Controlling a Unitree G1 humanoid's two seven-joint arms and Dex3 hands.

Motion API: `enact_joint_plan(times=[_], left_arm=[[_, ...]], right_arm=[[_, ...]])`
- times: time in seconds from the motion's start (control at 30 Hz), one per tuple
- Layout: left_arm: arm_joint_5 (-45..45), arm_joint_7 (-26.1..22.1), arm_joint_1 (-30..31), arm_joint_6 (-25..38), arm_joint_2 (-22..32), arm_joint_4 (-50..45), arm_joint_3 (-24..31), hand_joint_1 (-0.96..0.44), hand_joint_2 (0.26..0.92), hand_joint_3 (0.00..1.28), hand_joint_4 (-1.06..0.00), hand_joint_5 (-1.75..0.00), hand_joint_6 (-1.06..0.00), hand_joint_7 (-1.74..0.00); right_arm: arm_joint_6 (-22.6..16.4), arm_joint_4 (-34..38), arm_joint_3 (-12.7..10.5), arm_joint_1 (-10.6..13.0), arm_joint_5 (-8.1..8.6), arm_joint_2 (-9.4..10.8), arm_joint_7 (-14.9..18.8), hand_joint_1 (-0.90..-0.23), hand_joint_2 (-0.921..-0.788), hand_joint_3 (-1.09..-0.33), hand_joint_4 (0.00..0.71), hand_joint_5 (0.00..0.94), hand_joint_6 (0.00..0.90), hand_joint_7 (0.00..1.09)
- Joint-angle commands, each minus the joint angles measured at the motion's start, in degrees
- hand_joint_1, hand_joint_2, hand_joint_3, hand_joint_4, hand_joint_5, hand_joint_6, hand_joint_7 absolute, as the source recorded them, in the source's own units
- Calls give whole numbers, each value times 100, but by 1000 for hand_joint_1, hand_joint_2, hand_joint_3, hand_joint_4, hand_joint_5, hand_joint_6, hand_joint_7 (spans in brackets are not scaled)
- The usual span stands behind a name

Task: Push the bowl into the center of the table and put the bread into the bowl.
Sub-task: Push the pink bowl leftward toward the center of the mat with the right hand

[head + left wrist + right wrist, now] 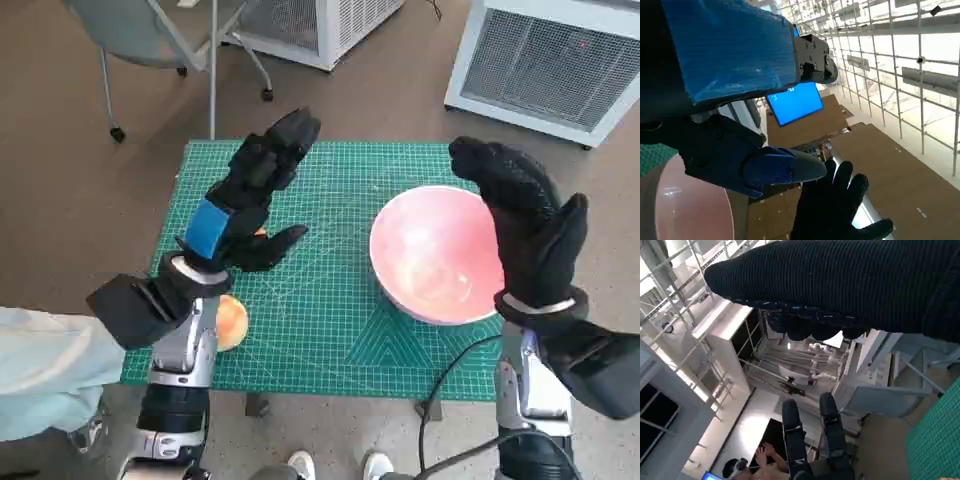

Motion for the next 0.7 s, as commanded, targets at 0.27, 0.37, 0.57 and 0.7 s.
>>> enact_joint_plan(times=[0.27,0.37,0.57,0.7], left_arm=[[-18,-36,-65,-1,-6,70,-46,-505,921,334,-190,-3,-84,-358],[-7,-26,-51,0,-13,58,-56,-505,921,334,-190,-2,-82,-360],[-8,-8,-7,20,-27,-6,-84,-505,921,334,-190,-2,-80,-364],[-2,13,41,33,-34,-75,-106,-505,921,334,-190,-2,-79,-367]], right_arm=[[61,26,-2,30,-70,-90,35,-672,-921,-704,118,1,-1,438],[52,54,8,-11,-112,-96,24,-672,-921,-704,119,2,-1,439],[95,94,31,-112,-191,-93,12,-664,-921,-706,117,1,-1,440],[113,116,37,-148,-196,-102,34,-662,-921,-709,116,0,-1,451]])
